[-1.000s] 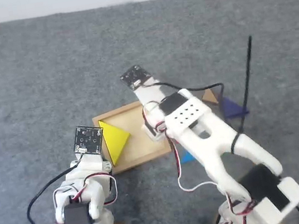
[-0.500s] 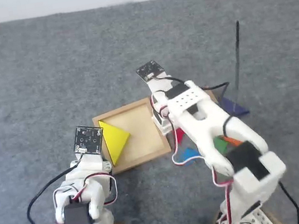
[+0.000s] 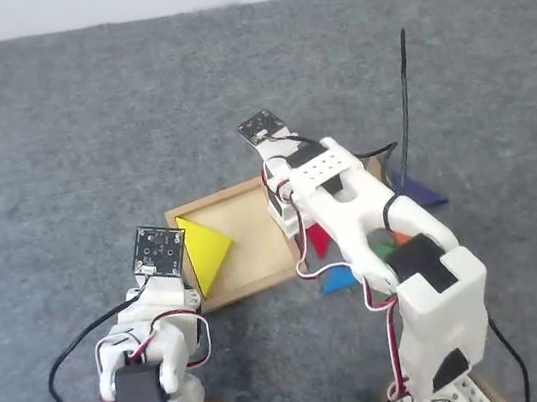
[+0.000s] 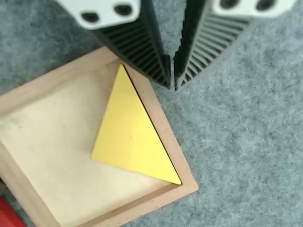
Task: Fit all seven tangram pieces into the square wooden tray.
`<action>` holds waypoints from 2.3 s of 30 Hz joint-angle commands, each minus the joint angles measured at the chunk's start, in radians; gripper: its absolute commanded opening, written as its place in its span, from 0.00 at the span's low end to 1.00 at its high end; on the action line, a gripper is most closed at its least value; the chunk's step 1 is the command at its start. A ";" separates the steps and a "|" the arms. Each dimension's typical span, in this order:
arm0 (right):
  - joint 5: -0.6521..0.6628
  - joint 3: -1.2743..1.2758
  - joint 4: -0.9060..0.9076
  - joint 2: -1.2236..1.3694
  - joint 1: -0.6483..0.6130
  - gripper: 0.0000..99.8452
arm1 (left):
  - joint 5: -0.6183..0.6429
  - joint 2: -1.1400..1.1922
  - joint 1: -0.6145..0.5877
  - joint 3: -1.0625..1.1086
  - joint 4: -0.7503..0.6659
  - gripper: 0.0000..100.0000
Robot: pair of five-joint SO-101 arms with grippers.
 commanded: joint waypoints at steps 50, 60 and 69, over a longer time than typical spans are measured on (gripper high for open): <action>-0.187 0.043 0.059 -0.259 0.024 0.39 | 0.008 -0.018 -0.003 -0.012 0.005 0.01; -0.199 -0.031 0.061 -0.105 0.019 0.40 | 0.008 -0.018 -0.003 -0.012 0.005 0.01; -0.198 -0.087 0.065 0.019 0.012 0.39 | 0.008 -0.018 -0.003 -0.012 0.005 0.01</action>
